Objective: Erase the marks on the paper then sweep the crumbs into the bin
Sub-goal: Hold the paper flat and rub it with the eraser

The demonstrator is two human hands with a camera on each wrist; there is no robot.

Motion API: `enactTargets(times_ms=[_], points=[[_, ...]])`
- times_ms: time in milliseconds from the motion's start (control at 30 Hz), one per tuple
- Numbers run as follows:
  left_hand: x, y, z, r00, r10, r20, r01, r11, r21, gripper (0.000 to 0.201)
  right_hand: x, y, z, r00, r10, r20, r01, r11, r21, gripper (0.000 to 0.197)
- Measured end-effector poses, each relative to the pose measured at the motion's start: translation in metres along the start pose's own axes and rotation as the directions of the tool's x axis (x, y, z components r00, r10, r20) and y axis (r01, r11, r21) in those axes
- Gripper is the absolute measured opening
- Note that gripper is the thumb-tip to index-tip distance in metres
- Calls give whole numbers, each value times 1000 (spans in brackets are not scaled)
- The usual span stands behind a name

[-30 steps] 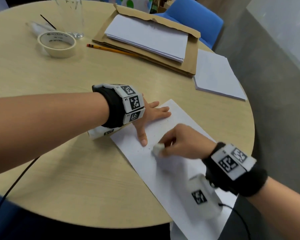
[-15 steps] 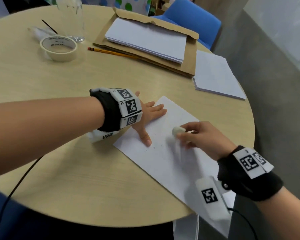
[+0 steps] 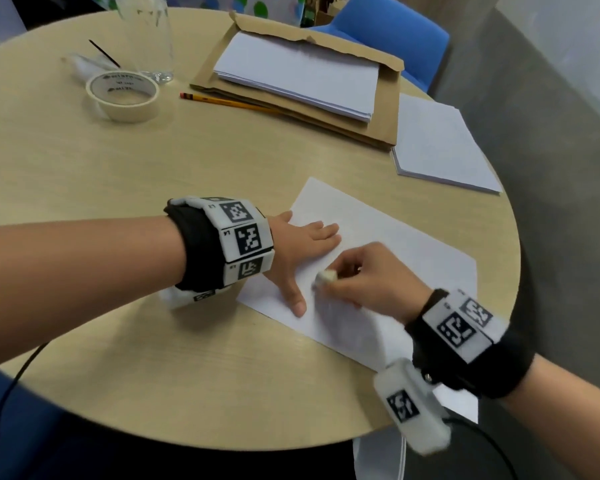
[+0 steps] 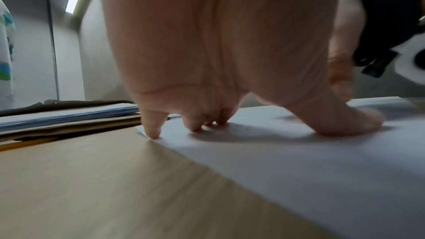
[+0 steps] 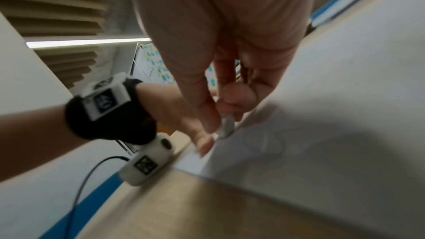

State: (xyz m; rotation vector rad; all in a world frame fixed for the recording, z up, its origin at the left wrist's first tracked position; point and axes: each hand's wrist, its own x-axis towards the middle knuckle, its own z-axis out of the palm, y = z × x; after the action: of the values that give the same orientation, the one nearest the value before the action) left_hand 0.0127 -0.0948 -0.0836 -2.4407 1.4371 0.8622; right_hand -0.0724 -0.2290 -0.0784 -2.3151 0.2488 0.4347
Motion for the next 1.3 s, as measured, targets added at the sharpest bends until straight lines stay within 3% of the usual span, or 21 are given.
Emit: enactTargets(times_ms=[100,233,300,433,467,600,667,767,833,967,1067,1233,1300], points=[[1,0,0,1000,1,8,-1,1000,-4,123,-9,-4,3,994,11,109,-11,1000,1,13],[3,-2,2,1000,12,12,-11,1000,-28,123,17,3,-22,987,55,-154,-61,998,-31,10],[3,-2,2,1000,12,13,-12,1000,-27,123,15,6,-16,982,27,-186,-32,999,-26,7],[4,-3,2,999,15,31,-14,1000,-23,124,-13,-1,7,994,-22,108,27,999,-45,11],[4,-3,2,999,13,36,-13,1000,-21,124,-13,-1,3,992,2,123,4,999,-43,8],[4,-2,0,999,6,52,-5,1000,-24,124,12,6,-23,985,90,-149,-96,995,-35,8],[4,-1,0,998,2,57,-1,1000,-22,124,9,4,-17,977,42,-209,-63,994,-94,8],[5,-1,0,998,2,55,-2,1000,0,125,-13,-4,8,996,-60,-64,48,984,-174,6],[5,-1,0,998,3,63,-4,1000,8,125,-17,-5,11,998,-38,43,43,990,-136,8],[5,0,-1,997,-7,75,7,1000,4,125,7,3,-21,985,52,-163,-81,980,-180,7],[5,-1,0,998,-5,70,5,1000,4,125,8,1,-18,967,-2,-256,-59,971,-233,10],[6,0,1,997,0,77,-1,1000,22,126,-16,-9,13,998,-48,44,56,975,-216,9],[6,1,1,997,-5,80,3,1000,21,126,-5,-7,-2,1000,-1,14,4,980,-199,8]])
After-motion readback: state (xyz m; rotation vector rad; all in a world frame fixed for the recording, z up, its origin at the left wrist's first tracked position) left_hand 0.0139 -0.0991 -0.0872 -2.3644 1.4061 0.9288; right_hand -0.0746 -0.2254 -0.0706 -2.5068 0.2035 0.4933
